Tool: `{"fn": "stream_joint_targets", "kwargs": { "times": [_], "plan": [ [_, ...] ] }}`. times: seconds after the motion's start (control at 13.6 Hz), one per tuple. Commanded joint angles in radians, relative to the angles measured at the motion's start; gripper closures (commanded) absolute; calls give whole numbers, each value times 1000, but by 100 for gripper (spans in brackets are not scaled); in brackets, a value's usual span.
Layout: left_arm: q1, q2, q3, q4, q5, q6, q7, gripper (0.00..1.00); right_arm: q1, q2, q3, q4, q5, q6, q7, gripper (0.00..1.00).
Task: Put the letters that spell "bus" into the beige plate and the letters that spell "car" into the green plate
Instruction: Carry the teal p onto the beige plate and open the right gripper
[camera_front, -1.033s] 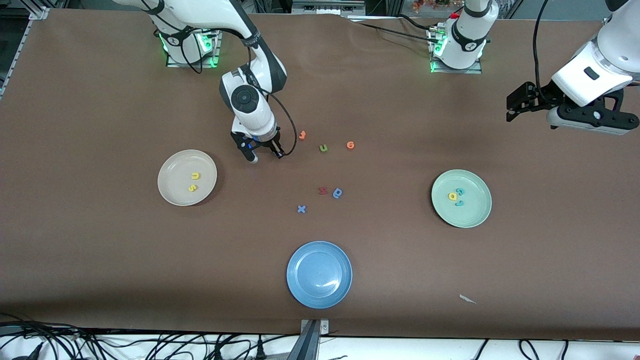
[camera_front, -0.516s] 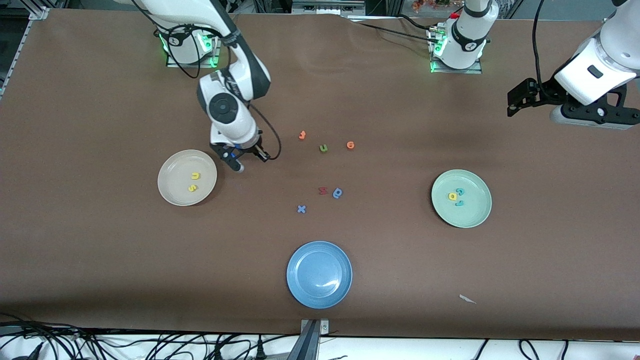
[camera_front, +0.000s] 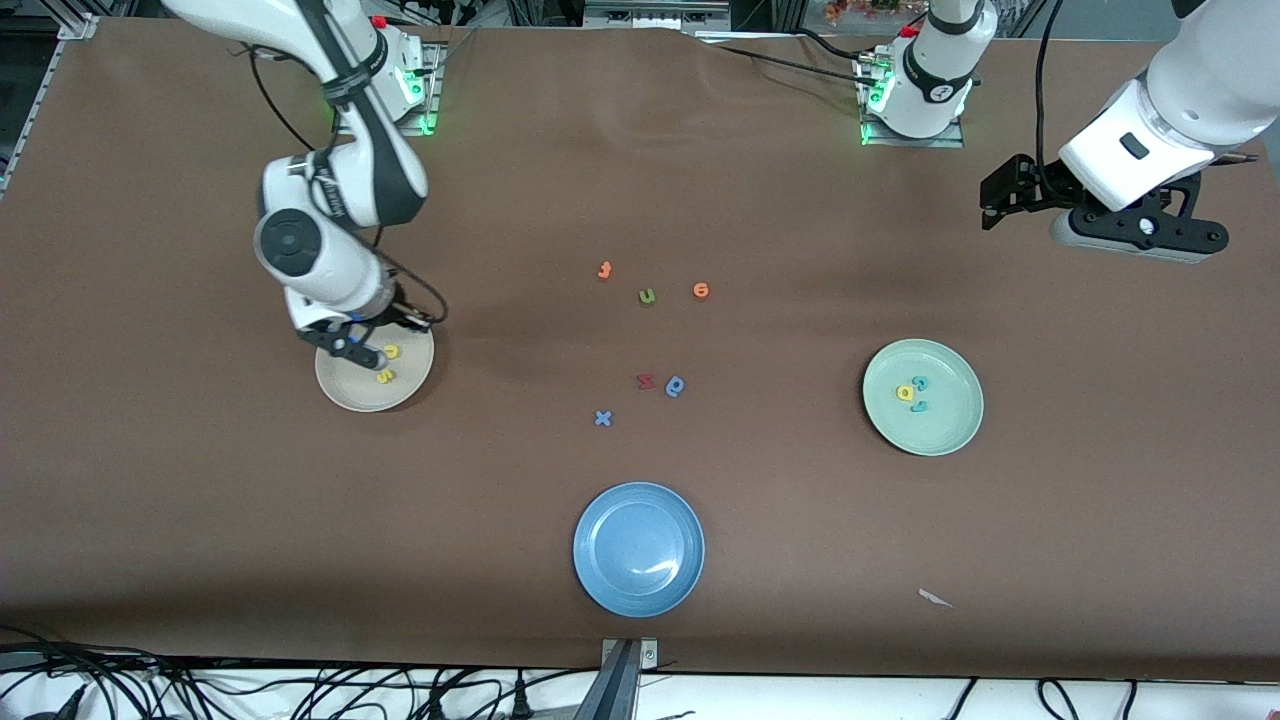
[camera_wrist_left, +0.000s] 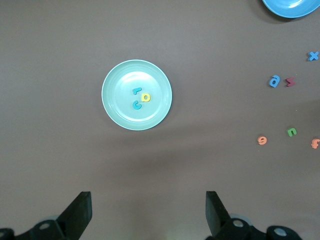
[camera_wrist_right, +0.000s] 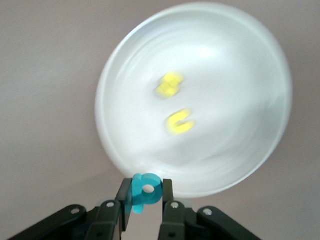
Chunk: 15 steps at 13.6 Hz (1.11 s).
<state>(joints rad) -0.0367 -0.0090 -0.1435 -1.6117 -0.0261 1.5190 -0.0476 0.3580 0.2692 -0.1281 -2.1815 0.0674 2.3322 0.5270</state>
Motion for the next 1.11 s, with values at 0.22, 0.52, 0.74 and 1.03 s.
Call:
{"fn": "stream_joint_targets", "kwargs": {
  "times": [0.22,0.52,0.74,1.03],
  "plan": [
    [41,38,10,35,3,6,3,0,-103,-1,19,-12,-23,19,-150,0],
    [60,35,-8,38,70,-2,11,0,-96,-10,22,43,-12,-11,-131,0],
    [60,34,-14,45,78,0,6,0,-82,-40,22,159,-20,-191,-136,0],
    [69,24,-8,45,48,-2,12,0,-105,-142,24,244,-35,-347,-148,0]
  ]
}}
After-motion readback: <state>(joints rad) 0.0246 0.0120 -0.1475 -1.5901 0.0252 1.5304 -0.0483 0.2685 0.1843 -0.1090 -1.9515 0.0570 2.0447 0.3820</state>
